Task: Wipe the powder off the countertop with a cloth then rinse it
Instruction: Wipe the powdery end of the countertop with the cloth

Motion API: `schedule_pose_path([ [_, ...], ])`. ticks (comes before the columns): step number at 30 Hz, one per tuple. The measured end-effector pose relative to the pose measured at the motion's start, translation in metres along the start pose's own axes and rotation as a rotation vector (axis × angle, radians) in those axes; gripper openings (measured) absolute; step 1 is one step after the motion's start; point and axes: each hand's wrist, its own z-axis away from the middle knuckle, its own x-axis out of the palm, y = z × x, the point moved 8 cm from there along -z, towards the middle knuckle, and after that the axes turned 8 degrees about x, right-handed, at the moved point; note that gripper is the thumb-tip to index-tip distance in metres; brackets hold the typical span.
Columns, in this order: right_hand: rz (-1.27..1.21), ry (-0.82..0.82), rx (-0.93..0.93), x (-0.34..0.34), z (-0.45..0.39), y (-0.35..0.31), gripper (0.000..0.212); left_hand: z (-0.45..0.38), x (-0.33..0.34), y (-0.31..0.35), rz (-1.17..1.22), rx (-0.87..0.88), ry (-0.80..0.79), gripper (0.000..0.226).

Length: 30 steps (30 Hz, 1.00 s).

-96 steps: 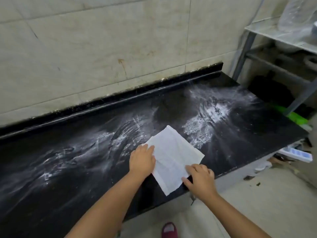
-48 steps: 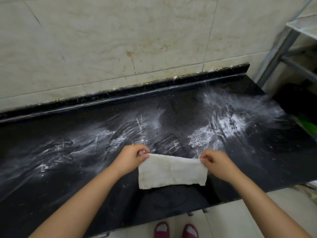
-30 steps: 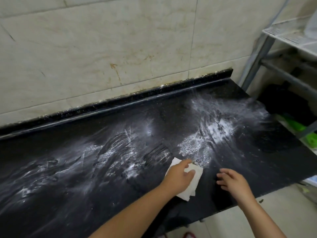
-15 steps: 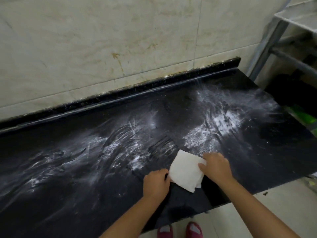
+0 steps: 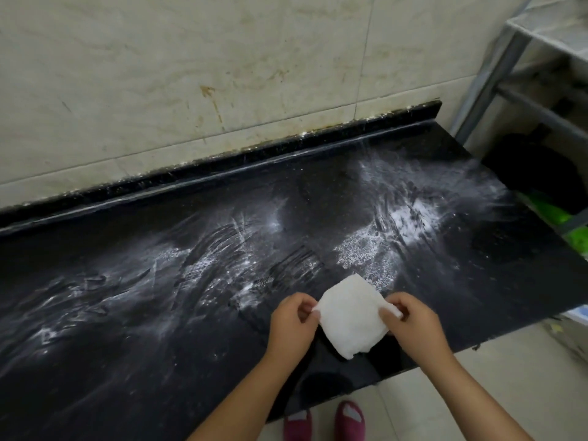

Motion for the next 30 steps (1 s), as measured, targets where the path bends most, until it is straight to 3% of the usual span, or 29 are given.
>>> schedule_pose_path([
  [3,-0.015,0.027,0.021,0.002,0.024,0.009,0.014,-0.009,-0.01,0.009,-0.005,0.055,-0.001,0.034],
  [5,0.343,0.16,-0.044,0.008,0.035,0.016,0.042,-0.014,-0.004,0.012,-0.153,0.129,-0.082,0.021],
  [7,0.555,0.197,-0.125,0.026,0.041,0.026,0.064,-0.014,0.004,0.001,-0.375,0.174,-0.161,0.03],
  [10,0.608,0.244,-0.325,0.044,0.042,0.007,0.028,-0.008,-0.002,-0.016,-0.638,0.163,-0.216,0.037],
  [12,0.673,0.13,-0.342,0.064,0.03,-0.001,0.045,-0.002,-0.007,-0.022,-0.802,0.245,-0.208,0.037],
  [17,0.87,-0.07,-0.233,0.104,0.003,0.018,0.055,0.011,-0.01,-0.042,-0.968,0.293,-0.202,0.041],
  [20,0.912,-0.085,-0.173,0.106,0.006,0.028,0.056,0.011,-0.009,-0.048,-0.957,0.244,-0.254,0.038],
  [22,0.899,-0.059,-0.116,0.102,0.011,0.036,0.059,0.008,-0.005,-0.051,-0.93,0.189,-0.275,0.05],
  [26,0.842,0.045,-0.031,0.081,0.025,0.057,0.051,-0.001,0.013,-0.053,-0.914,0.175,-0.335,0.051],
  [30,0.909,0.143,0.19,0.037,0.008,0.078,0.075,-0.015,0.037,-0.032,-0.848,0.249,-0.347,0.049],
])
